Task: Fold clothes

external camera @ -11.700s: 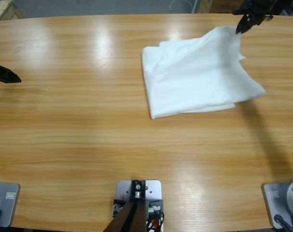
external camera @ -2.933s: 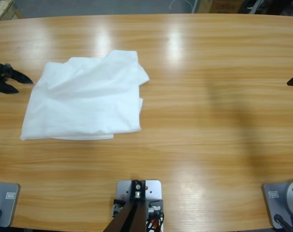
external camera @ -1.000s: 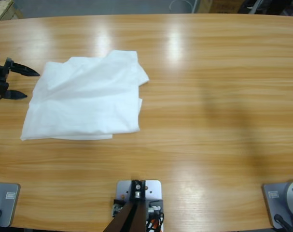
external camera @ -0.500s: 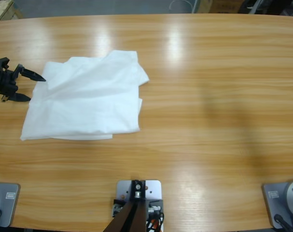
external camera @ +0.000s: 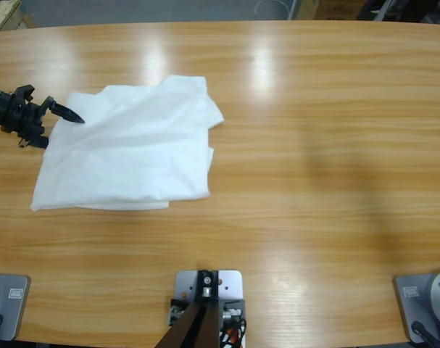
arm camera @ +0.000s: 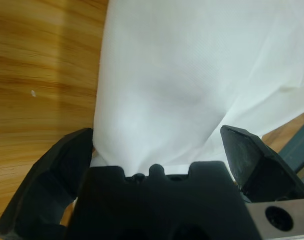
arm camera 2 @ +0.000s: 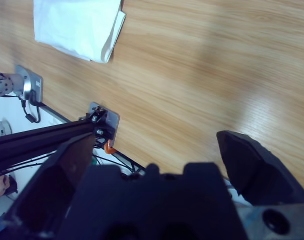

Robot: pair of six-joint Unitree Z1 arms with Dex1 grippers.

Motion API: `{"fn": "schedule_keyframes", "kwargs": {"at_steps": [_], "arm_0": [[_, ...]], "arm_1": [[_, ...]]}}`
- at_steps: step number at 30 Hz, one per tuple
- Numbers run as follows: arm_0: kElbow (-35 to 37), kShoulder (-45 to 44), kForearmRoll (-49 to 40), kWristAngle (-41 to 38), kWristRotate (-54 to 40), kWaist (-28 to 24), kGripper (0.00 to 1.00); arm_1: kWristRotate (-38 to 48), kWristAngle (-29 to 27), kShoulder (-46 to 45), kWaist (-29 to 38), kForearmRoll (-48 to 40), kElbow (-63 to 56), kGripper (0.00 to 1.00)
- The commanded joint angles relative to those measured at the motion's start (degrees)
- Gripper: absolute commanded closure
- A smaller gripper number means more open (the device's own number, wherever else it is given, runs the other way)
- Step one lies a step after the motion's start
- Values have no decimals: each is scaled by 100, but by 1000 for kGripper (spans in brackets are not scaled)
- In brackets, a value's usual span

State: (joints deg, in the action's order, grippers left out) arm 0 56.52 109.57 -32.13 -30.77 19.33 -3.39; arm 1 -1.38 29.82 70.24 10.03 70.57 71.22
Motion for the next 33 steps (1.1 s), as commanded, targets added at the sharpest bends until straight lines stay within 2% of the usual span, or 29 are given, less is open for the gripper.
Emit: {"fn": "schedule_keyframes", "kwargs": {"at_steps": [1,2,3,13,16,23,28,33], "arm_0": [[-113,247,-13,62,88,250,730],[-126,236,-13,52,88,271,913],[-136,224,-13,39,86,278,1000],[-263,-370,-18,-47,-42,315,1000],[-194,-753,-11,-119,-114,427,1000],[-10,-1050,5,-518,-184,371,1000],[17,-1228,-25,-611,-184,2,1000],[224,-1238,-463,-597,-413,-677,1000]], "arm_1": [[51,10,19,78,30,-196,13],[51,8,7,78,27,-203,13],[51,8,-5,78,27,-202,13],[51,7,-53,78,9,-233,13],[51,17,-54,78,-42,-261,13],[51,33,-74,78,-97,-296,13],[51,33,-72,78,-133,-305,13],[51,42,-74,78,-158,-328,13]]}}
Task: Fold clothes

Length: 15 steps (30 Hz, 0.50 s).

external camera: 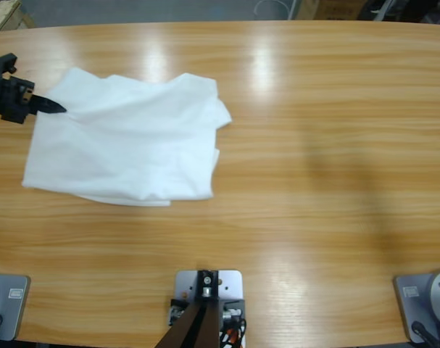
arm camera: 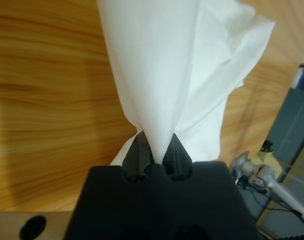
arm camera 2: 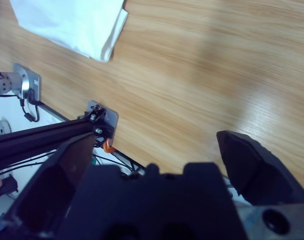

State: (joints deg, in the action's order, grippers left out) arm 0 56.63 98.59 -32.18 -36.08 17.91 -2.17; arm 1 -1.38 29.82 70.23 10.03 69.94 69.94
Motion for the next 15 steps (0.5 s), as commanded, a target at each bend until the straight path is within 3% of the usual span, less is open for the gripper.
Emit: {"fn": "schedule_keyframes", "kwargs": {"at_steps": [1,6,11,15], "arm_0": [[236,-117,-524,-66,-305,-896,1000],[421,-104,-714,-71,-344,-1117,1000],[878,-111,-1013,-110,-270,-766,1000],[1182,-96,-1260,-87,-180,-773,1000]], "arm_1": [[50,42,-76,78,-94,-205,13],[50,45,-98,78,-94,-235,13],[50,79,-103,78,-121,-254,13],[50,121,-131,78,-128,-275,13]]}}
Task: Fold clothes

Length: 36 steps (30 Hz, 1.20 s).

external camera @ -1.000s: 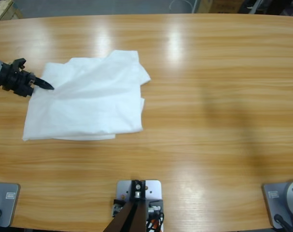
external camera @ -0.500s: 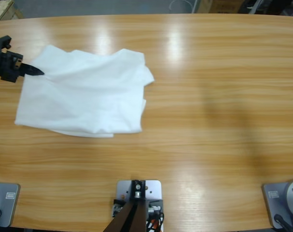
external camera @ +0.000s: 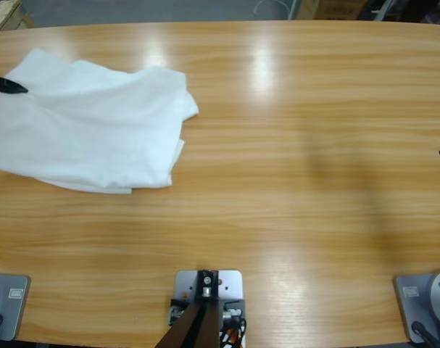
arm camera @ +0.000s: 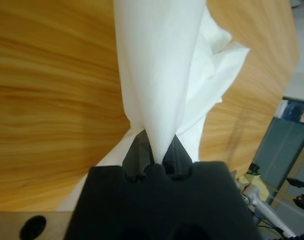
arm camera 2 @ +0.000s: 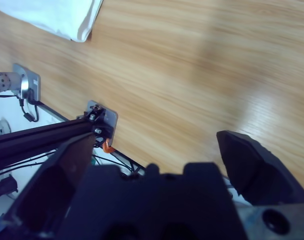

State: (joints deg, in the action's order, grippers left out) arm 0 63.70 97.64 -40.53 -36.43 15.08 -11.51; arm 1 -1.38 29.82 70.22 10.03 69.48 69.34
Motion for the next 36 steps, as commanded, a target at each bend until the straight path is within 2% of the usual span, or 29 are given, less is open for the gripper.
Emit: {"fn": "schedule_keyframes", "kwargs": {"at_steps": [1,6,18,24,29,32,36], "arm_0": [[563,21,-515,-47,95,107,1000],[856,280,-855,13,101,53,1000],[1431,1146,-929,84,563,1629,1000],[1482,1190,-944,84,602,1742,1000],[1329,1044,-1132,87,426,1526,1000],[1290,1037,-1301,92,254,1406,1000],[1185,1029,-1308,92,204,1397,1000]], "arm_1": [[50,121,-146,78,-84,-221,13],[50,130,-191,78,-75,-237,13],[42,174,-232,93,-67,-245,9],[42,342,-12,213,-132,-202,10],[391,411,721,735,-787,206,13],[581,384,1668,1282,-1144,894,13],[595,367,3233,1973,-1123,2277,13]]}}
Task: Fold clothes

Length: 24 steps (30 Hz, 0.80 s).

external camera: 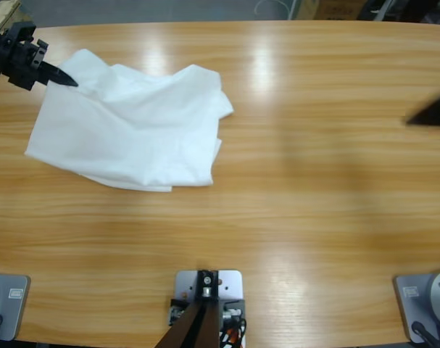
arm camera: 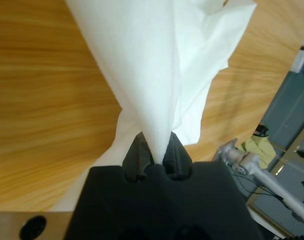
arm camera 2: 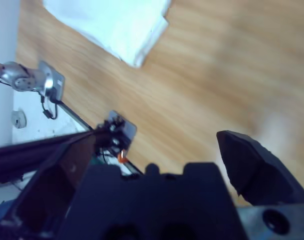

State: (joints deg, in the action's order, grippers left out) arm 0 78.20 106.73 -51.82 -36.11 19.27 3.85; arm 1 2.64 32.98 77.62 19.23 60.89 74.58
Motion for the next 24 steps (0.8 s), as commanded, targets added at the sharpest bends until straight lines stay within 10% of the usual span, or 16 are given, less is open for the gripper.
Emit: {"fn": "schedule_keyframes", "kwargs": {"at_steps": [1,11,24], "arm_0": [[-290,120,-180,60,-229,-139,1000],[-432,136,-171,60,-357,-216,1000],[-434,428,-180,43,-556,-364,1000]], "arm_1": [[193,52,2882,1196,-162,2198,13],[143,477,6343,2009,2343,7983,13],[723,771,7632,2581,2690,10080,13]]}}
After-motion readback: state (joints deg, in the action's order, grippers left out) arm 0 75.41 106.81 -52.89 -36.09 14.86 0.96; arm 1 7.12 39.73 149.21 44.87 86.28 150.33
